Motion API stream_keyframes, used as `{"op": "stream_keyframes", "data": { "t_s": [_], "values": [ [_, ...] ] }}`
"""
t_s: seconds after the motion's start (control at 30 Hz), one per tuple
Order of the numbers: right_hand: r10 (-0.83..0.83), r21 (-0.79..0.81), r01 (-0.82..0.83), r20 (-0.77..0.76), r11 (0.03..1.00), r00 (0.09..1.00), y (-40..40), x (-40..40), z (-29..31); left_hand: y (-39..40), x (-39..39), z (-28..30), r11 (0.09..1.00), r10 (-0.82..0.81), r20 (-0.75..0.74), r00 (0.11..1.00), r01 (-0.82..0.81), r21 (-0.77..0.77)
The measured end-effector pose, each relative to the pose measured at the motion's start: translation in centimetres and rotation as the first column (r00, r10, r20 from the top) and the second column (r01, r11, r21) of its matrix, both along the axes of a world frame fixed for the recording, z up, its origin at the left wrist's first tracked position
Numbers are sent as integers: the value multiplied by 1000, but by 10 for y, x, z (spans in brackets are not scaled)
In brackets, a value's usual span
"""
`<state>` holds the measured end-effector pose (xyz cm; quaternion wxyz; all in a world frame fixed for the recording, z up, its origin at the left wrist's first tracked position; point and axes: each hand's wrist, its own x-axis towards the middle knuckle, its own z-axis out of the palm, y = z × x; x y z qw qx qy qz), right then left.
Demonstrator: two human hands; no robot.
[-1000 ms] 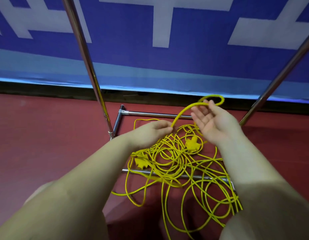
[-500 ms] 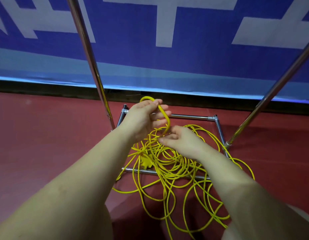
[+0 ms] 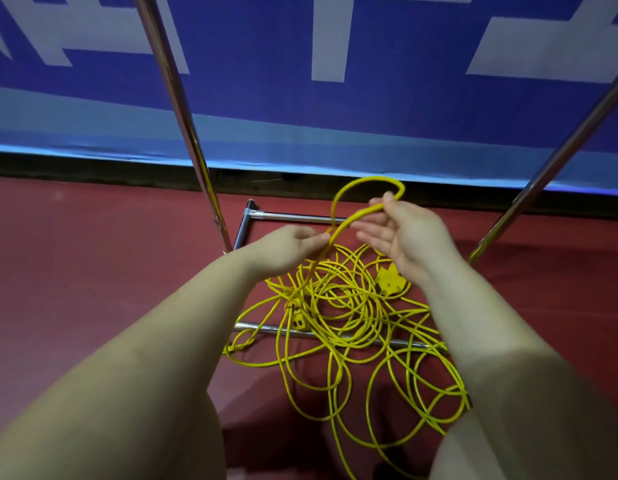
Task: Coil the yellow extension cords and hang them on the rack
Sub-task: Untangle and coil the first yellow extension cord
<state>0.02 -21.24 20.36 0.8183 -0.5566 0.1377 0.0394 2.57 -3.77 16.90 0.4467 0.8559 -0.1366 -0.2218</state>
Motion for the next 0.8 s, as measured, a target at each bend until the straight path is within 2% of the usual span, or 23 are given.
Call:
{"op": "stream_keyframes", "data": {
  "t_s": [0.07, 0.1, 0.2, 0.3, 0.37, 0.43, 0.47, 0.53, 0.57, 0.6, 0.63, 0.73, 0.77, 0.8],
  "values": [
    [-111, 222, 116, -31, 968, 993, -9, 3, 8, -2, -3, 0, 997, -6, -32, 999, 8, 77],
    [-150, 279, 155, -37, 948, 988, -13, 4, 12, -4, -5, -1, 997, -26, -54, 998, 30, 75],
    [-197, 369, 190, -19, 910, 980, -20, 5, 15, -9, -8, -9, 989, -113, -70, 991, 119, 87],
    [-155, 393, 138, 12, 909, 988, -24, 7, 13, -13, -8, -7, 997, -44, -125, 991, 35, -73],
    [-25, 233, 22, 9, 972, 1000, -21, 7, 11, -13, -5, -1, 967, 90, -155, 984, -124, -222],
    [135, -94, -138, -39, 986, 990, -12, 3, 0, -13, -1, 5, 883, 233, -225, 946, -303, -359],
    [223, -270, -235, -76, 934, 972, -6, -1, -7, -13, 1, 6, 823, 278, -287, 917, -382, -421],
    [422, -554, -440, -169, 707, 891, 4, -9, -19, -15, 3, 11, 681, 298, -427, 854, -503, -532],
    [508, -626, -517, -215, 584, 834, 9, -13, -23, -15, 3, 13, 621, 291, -474, 831, -541, -567],
    [559, -657, -557, -240, 508, 794, 13, -15, -26, -16, 4, 15, 576, 282, -504, 816, -565, -591],
    [573, -680, -557, -240, 477, 784, 16, -17, -30, -15, 5, 18, 535, 271, -528, 805, -582, -612],
    [509, -800, -428, -182, 421, 841, 21, -16, -35, -11, 7, 28, 406, 224, -579, 784, -615, -676],
    [489, -801, -404, -162, 441, 857, 22, -14, -34, -9, 7, 29, 393, 212, -567, 796, -601, -696],
    [460, -767, -394, -146, 507, 876, 21, -12, -33, -8, 7, 30, 417, 202, -537, 819, -568, -709]
  ]
}}
